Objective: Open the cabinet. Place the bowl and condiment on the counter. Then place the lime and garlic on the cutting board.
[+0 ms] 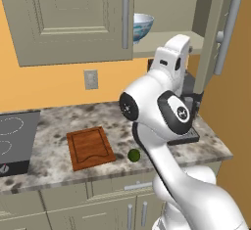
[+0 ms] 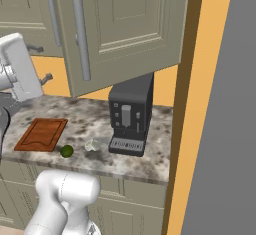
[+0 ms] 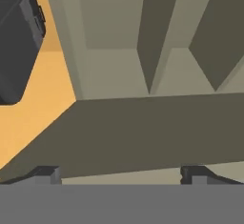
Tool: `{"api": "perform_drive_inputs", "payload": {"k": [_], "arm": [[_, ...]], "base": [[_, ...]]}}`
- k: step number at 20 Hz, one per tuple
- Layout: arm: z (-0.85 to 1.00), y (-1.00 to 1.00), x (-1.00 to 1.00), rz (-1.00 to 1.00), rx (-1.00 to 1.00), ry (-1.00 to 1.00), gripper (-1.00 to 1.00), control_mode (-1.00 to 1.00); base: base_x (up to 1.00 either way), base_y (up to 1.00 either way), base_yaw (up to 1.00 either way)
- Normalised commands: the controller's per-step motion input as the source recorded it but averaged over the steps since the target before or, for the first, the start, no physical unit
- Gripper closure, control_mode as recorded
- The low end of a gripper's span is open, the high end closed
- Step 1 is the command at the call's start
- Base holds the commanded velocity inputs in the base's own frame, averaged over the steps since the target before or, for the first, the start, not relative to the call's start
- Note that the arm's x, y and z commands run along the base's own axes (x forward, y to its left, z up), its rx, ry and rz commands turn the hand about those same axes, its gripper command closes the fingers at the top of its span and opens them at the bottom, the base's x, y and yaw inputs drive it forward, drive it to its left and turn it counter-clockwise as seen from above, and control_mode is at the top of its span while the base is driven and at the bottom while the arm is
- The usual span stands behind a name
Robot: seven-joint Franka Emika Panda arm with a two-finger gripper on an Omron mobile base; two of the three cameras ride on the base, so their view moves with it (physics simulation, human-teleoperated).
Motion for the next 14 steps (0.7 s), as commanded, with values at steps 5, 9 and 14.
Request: {"api": "perform_drive_inputs", "payload": {"k": [5,9,14], "arm": [[0.00,-0.34,0.01,-0.20,0.00,0.01,-1.00,-1.00],[-0.03,-0.05,0.33,-0.18,-0.03,0.01,-1.00,-1.00],[-0.04,-0.03,0.39,-0.17,-0.04,0.02,-1.00,-1.00]], "base": [[0.00,0.00,0.00],[0.00,0.00,0.00],[0.00,0.00,0.00]]}}
